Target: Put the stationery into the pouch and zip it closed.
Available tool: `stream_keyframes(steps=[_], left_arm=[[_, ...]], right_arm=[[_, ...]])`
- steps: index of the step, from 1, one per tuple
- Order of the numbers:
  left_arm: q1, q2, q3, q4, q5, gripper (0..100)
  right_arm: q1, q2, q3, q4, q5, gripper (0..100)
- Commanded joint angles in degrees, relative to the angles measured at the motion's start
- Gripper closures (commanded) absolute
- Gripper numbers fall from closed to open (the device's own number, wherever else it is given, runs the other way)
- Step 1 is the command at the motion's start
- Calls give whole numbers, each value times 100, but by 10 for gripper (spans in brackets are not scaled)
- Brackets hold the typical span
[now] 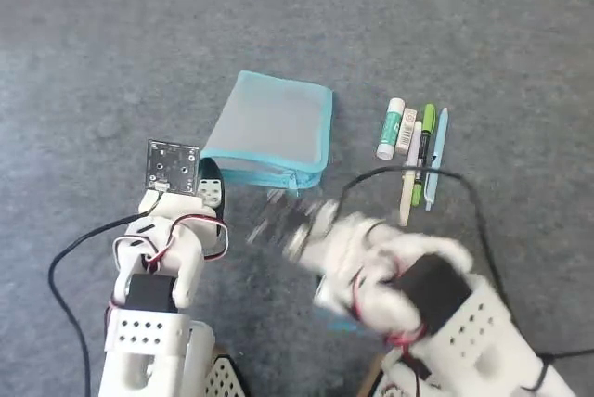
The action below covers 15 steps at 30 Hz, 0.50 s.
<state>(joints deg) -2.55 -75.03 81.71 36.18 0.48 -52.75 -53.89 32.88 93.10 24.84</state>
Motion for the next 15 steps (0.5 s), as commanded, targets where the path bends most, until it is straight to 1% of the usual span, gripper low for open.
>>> stream_keyframes(steps=[1, 3, 5, 7, 9, 13, 15], left_arm=[[-53, -62, -48, -18, 105, 987], [-53, -62, -48, -18, 105, 987], [-53, -62, -57, -9, 105, 987], [-53, -62, -66, -9, 105, 987], [-53, -62, -66, -9, 105, 987], [-53, -62, -57, 0, 105, 987], [-53, -62, -57, 0, 105, 987]], right_arm=[[-567, -242, -211, 84, 132, 547], [-374, -462, -316, -75, 141, 549], [101, -655, -273, -409, 141, 560], [602, -769, 62, -963, 158, 573], [945, -752, 571, -1640, 167, 585], [1112, -488, 1521, -2967, 167, 591], [1182, -233, 1618, -3310, 360, 592]])
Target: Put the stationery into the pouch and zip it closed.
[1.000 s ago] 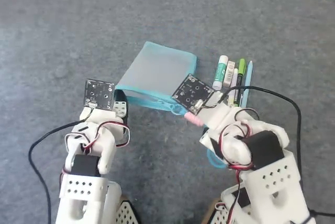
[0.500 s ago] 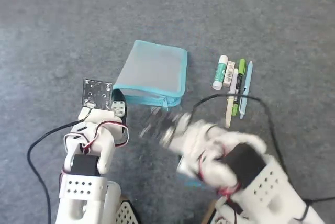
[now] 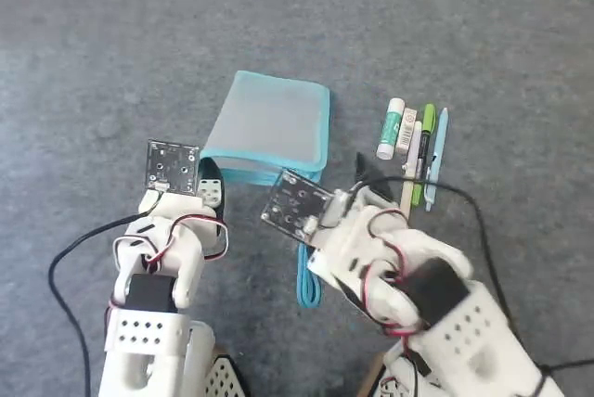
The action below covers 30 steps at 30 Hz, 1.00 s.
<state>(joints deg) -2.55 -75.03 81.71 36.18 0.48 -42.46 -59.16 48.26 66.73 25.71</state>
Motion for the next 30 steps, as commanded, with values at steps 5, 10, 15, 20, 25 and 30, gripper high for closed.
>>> stream_keyframes(steps=[5, 10, 15, 20, 25, 30], left_arm=[[-44, -62, -57, 0, 105, 987], [-44, -62, -57, 0, 105, 987], [-26, -62, -57, 0, 105, 987], [316, -62, -40, 132, 105, 987], [387, -62, -40, 158, 97, 987], [396, -62, -40, 167, 70, 987]], right_arm=[[637, 1174, -105, -1156, 598, 591], [708, 1956, -360, -1516, 686, 592], [716, 2360, -738, -1587, 677, 591], [716, 2624, -1090, -1587, 686, 593], [716, 2993, -1327, -1587, 686, 596], [716, 3336, -1363, -1587, 668, 769]])
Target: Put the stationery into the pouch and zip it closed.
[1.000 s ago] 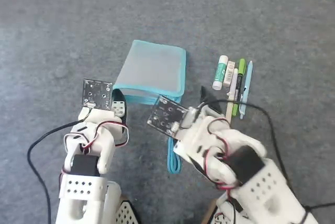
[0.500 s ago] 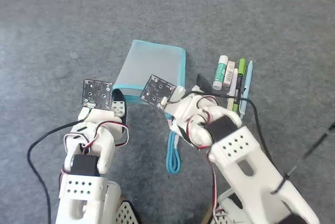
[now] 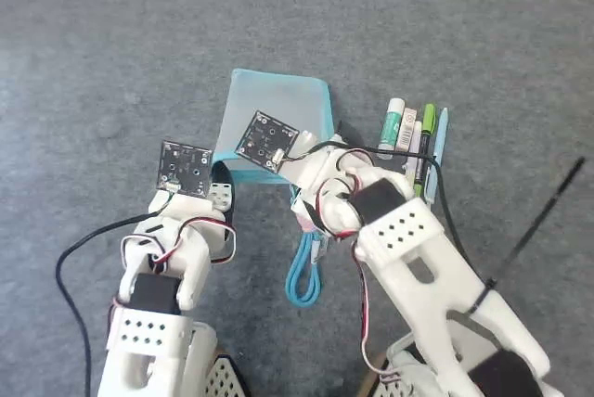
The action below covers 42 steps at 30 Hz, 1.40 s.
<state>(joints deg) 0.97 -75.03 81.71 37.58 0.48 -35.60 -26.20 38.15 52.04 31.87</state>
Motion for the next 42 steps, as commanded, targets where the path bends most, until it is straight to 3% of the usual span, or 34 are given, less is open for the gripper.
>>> stream_keyframes(steps=[1, 7, 11, 17, 19, 25, 29, 42], left_arm=[[44, -62, -40, 35, 70, 987], [53, -79, -66, 123, 70, 987], [53, -79, -66, 123, 70, 987], [53, -114, -75, 123, 70, 981], [44, -114, -207, 167, 0, 935], [0, -123, -1429, 1626, -141, 758], [0, -123, -1895, 2189, -167, 754], [-387, -114, -2097, 2022, -141, 751]], right_arm=[[40, 75, -352, -127, 62, 806], [40, 136, -343, -259, 26, 857], [259, 75, -369, -409, -273, 995], [716, 75, -431, -479, -378, 991], [822, 75, -448, -303, -316, 991], [875, 75, -440, 347, -114, 991], [875, 66, -431, 382, -123, 991], [840, -541, -431, 989, -79, 991]])
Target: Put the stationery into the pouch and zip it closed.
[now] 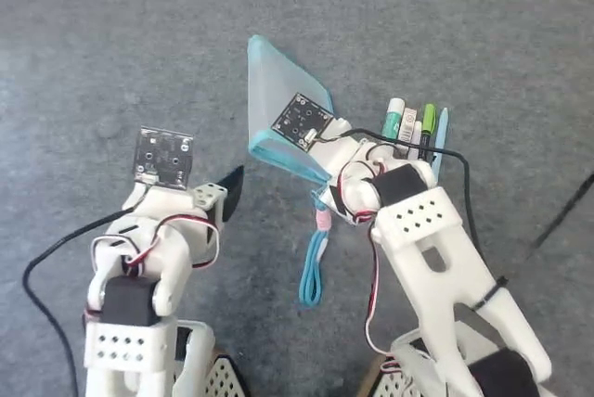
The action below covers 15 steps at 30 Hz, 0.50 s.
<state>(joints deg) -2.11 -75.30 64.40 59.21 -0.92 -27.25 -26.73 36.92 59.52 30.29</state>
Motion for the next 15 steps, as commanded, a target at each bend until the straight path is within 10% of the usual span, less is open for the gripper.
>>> stream_keyframes(steps=[1, 15], left_arm=[[-79, -88, -444, -114, 0, 742], [396, -88, -989, 334, 53, 662]], right_arm=[[-4, -567, -299, 295, 114, 991], [-347, -734, -70, 374, 193, 991]])
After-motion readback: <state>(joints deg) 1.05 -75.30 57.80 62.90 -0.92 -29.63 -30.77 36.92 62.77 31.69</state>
